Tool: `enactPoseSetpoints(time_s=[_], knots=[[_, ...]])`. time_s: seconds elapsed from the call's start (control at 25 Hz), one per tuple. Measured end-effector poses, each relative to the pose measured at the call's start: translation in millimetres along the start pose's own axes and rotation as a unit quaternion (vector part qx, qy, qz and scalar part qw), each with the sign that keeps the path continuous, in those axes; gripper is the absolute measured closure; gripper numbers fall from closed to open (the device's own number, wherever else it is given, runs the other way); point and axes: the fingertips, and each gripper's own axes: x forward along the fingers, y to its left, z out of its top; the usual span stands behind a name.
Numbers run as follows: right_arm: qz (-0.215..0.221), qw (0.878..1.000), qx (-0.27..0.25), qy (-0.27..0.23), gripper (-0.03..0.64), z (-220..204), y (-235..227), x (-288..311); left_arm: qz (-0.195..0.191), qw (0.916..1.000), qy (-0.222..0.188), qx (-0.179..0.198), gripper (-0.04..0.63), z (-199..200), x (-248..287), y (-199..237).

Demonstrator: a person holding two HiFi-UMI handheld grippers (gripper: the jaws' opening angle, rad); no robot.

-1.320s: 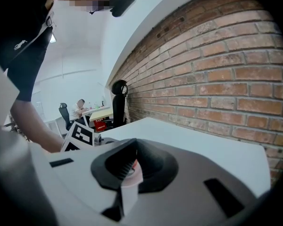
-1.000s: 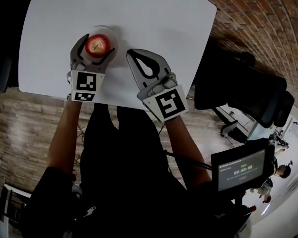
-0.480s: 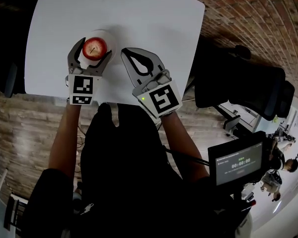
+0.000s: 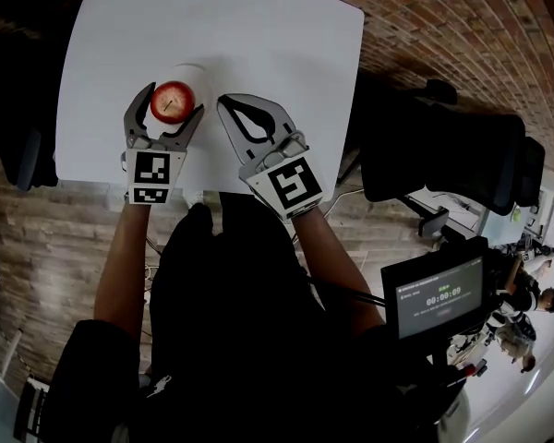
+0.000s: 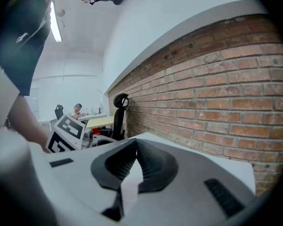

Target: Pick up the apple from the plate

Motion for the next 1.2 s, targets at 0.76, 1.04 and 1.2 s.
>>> enactPoseSetpoints(time_s=[0.76, 1.04, 1.2], knots=[[-0.008, 0.999, -0.021, -0.031, 0.614, 38, 36, -18, -0.017, 0.9991, -0.032, 0.020, 0.184, 39, -58, -11], [-0.014, 0.999, -0.018, -0.044, 0.614, 49, 40, -34, -0.024, 0.9983, -0.045, 0.028, 0.184, 56, -78, -24], [-0.017, 0.998, -0.020, -0.051, 0.614, 54, 46, -43, -0.028, 0.9978, -0.051, 0.033, 0.184, 63, -96, -27]])
